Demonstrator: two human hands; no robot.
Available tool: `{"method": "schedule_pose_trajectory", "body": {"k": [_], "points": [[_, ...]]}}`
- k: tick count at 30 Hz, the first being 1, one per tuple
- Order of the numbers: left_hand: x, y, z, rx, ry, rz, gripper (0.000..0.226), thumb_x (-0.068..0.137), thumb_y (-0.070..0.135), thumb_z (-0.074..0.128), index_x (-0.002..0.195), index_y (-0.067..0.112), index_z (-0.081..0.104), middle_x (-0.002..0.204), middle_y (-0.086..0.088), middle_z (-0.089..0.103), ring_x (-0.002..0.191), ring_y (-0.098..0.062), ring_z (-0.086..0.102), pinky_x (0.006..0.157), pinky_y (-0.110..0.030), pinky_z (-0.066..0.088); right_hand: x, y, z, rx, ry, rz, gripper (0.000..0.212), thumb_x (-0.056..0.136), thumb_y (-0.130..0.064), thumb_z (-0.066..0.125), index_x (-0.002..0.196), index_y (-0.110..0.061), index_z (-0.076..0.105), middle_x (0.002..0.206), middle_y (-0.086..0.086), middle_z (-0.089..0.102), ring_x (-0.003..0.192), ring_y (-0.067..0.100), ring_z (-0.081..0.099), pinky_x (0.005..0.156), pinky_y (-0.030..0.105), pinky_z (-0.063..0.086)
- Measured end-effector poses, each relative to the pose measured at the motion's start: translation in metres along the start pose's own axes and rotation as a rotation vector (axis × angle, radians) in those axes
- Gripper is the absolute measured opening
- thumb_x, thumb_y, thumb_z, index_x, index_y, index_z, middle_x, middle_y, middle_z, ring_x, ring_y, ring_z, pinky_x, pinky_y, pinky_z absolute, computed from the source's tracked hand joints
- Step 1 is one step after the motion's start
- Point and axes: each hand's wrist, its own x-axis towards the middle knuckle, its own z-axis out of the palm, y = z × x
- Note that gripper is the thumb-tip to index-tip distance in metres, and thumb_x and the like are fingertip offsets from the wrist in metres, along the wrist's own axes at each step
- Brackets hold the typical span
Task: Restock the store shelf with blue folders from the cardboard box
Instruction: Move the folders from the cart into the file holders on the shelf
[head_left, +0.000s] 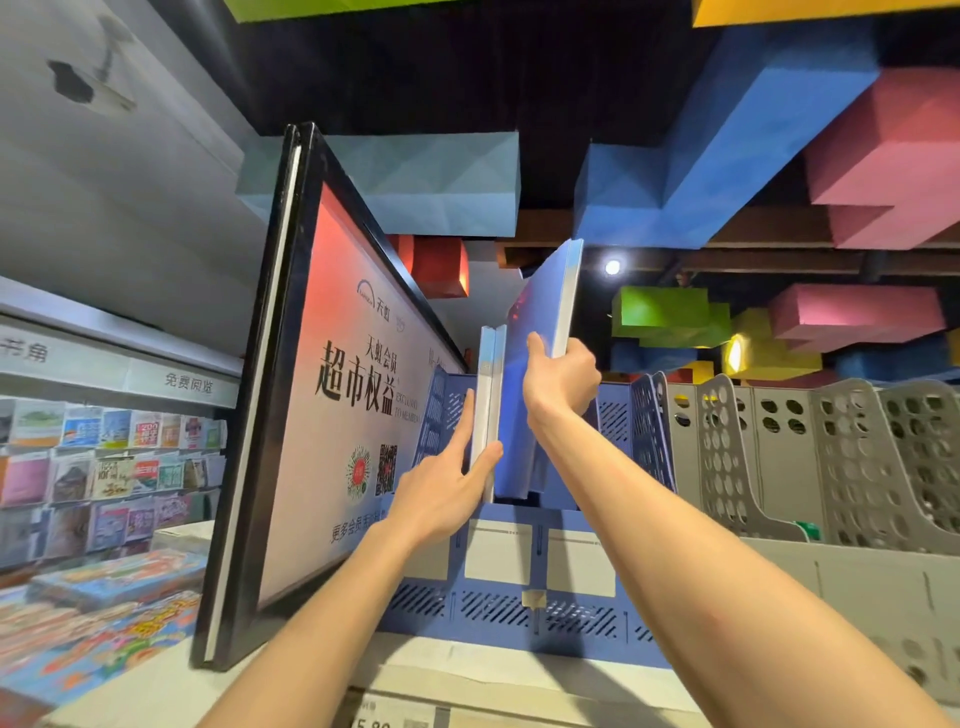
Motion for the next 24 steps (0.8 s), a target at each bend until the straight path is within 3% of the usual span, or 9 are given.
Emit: {"method": "schedule_pose_trajectory", "body": {"k": [2,5,8,11,15,17,19,21,24], "points": [[0.000,0.001,0.000,0.010,-0.010,-0.013,0.062,0.101,0.067,0.019,0.143,0.062,-0.025,0.059,0.009,0.047,0.059,-0.012,0.052,0.057,-0.034,0.035,-0.004,0.005,0.003,0.003,-0.004,0.011,0.037,0.094,-0.038,0.064,0.083,-0.003,0.059,0.067,-0.002,0.053,0.064,0.023,0.051,0.055,0.029,0.033],[-0.001,0.000,-0.001,0.012,-0.040,-0.022,0.077,0.093,0.079,0.025,0.146,0.058,-0.026,0.061,0.010,0.054,0.061,-0.012,0.057,0.061,-0.034,0.041,-0.007,0.011,0.009,0.032,-0.031,-0.013,0.041,0.094,-0.043,0.063,0.082,-0.005,0.060,0.066,-0.004,0.053,0.065,0.020,0.052,0.061,0.031,0.039],[-0.002,-0.001,-0.003,-0.031,-0.079,-0.031,0.097,0.076,0.094,0.041,0.138,0.068,-0.030,0.100,0.012,0.068,0.083,-0.014,0.067,0.080,-0.037,0.053,-0.007,0.012,0.011,0.070,-0.058,-0.036,0.048,0.093,-0.050,0.062,0.079,-0.004,0.060,0.067,0.000,0.058,0.064,0.017,0.054,0.059,0.032,0.042],[-0.004,0.000,-0.005,-0.057,-0.096,-0.029,0.107,0.072,0.091,0.053,0.137,0.070,-0.029,0.141,0.008,0.059,0.103,-0.019,0.065,0.095,-0.043,0.052,-0.006,0.014,0.006,0.099,-0.101,-0.038,0.051,0.092,-0.053,0.063,0.069,-0.009,0.054,0.062,-0.001,0.055,0.058,0.012,0.050,0.055,0.028,0.036],[-0.004,0.001,-0.007,-0.100,-0.125,-0.044,0.106,0.075,0.088,0.055,0.139,0.068,-0.028,0.144,0.009,0.055,0.111,-0.023,0.063,0.097,-0.041,0.051,-0.004,0.016,-0.008,0.113,-0.252,-0.044,0.047,0.087,-0.058,0.067,0.064,-0.021,0.051,0.064,-0.008,0.051,0.057,0.006,0.044,0.053,0.022,0.035],[-0.005,0.002,-0.009,-0.130,-0.135,-0.041,0.105,0.077,0.086,0.055,0.141,0.067,-0.026,0.148,0.013,0.052,0.121,-0.023,0.060,0.101,-0.037,0.047,-0.001,0.019,-0.015,0.130,-0.370,-0.047,0.042,0.085,-0.062,0.066,0.086,-0.021,0.070,0.085,-0.009,0.067,0.079,0.007,0.060,0.070,0.024,0.049],[-0.005,0.002,-0.011,-0.169,-0.151,-0.036,0.102,0.084,0.077,0.057,0.148,0.060,-0.021,0.149,0.013,0.052,0.124,-0.015,0.055,0.099,-0.033,0.041,0.000,0.026,-0.022,0.143,-0.478,-0.039,0.048,0.087,-0.061,0.065,0.112,-0.020,0.073,0.104,-0.007,0.074,0.098,0.014,0.068,0.088,0.040,0.058],[-0.005,0.003,-0.012,-0.189,-0.159,-0.022,0.098,0.090,0.069,0.058,0.151,0.057,-0.018,0.148,0.013,0.053,0.123,-0.011,0.053,0.098,-0.034,0.039,-0.001,0.035,-0.028,0.183,-0.567,-0.034,0.042,0.092,-0.051,0.064,0.119,-0.020,0.071,0.109,-0.004,0.074,0.102,0.019,0.070,0.090,0.051,0.058],[-0.005,0.002,-0.012,-0.189,-0.148,-0.020,0.095,0.092,0.064,0.058,0.150,0.059,-0.017,0.152,0.008,0.051,0.133,-0.022,0.051,0.106,-0.040,0.039,-0.010,0.043,-0.035,0.188,-0.590,-0.063,0.036,0.098,-0.042,0.060,0.124,-0.019,0.069,0.116,-0.004,0.072,0.112,0.018,0.066,0.099,0.048,0.054]]}}
